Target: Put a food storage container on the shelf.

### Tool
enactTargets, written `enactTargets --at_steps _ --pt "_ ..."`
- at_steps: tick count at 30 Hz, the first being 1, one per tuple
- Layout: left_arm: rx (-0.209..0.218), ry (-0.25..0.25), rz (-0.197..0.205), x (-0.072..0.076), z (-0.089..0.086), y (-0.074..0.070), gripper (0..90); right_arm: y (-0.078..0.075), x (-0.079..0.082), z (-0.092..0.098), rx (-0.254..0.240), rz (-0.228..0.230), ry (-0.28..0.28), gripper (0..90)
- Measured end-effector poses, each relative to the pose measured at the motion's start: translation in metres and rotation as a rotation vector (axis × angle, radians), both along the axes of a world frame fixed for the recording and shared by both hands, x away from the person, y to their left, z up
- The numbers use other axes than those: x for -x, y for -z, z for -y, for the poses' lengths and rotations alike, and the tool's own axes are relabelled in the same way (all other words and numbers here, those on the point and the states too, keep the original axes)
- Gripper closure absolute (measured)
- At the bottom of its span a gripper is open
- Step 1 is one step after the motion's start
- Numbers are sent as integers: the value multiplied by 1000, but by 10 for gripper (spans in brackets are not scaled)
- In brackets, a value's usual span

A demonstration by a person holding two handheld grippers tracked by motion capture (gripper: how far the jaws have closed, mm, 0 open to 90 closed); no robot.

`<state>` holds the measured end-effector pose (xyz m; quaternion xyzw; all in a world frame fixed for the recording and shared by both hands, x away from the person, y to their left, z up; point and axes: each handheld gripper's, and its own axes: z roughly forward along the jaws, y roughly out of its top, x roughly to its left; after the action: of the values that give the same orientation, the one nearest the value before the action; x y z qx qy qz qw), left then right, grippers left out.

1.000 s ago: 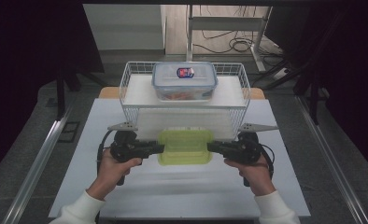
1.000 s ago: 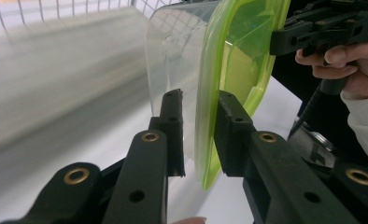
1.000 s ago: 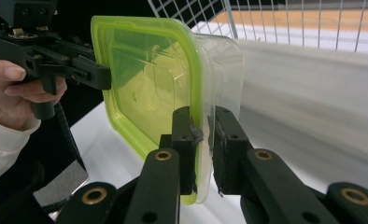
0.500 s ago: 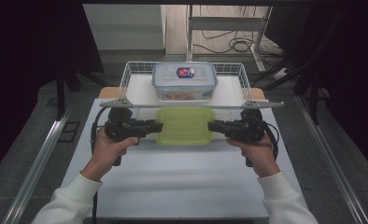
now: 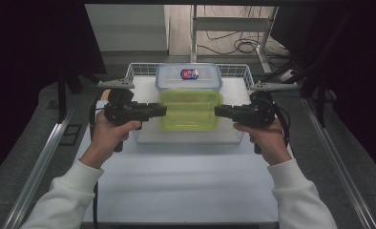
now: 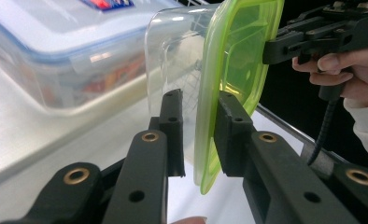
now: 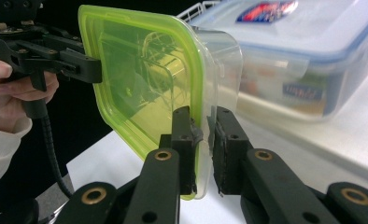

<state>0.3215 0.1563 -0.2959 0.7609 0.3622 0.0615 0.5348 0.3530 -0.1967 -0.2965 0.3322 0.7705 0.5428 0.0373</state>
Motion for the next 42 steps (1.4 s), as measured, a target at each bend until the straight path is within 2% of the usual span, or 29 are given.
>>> enactTargets --at_steps 3,10,27,30,35,42 --pt "12 -1 5 -3 0 -6 750 -9 -3 -1 4 13 2 800" --pt "9 -10 19 -13 -1 -15 756 -24 -11 -2 9 33 8 800" --pt "36 -30 -17 -54 -8 -26 767 -52 -45 -12 33 36 25 800" --pt "34 -30 -25 -62 -8 -29 767 -56 -53 -14 42 30 27 800" --pt "26 -33 -27 -74 -9 -37 766 -61 -68 -15 29 11 44 800" --pt "23 -42 -44 -89 -12 -42 769 -60 -83 -17 8 -23 54 800"
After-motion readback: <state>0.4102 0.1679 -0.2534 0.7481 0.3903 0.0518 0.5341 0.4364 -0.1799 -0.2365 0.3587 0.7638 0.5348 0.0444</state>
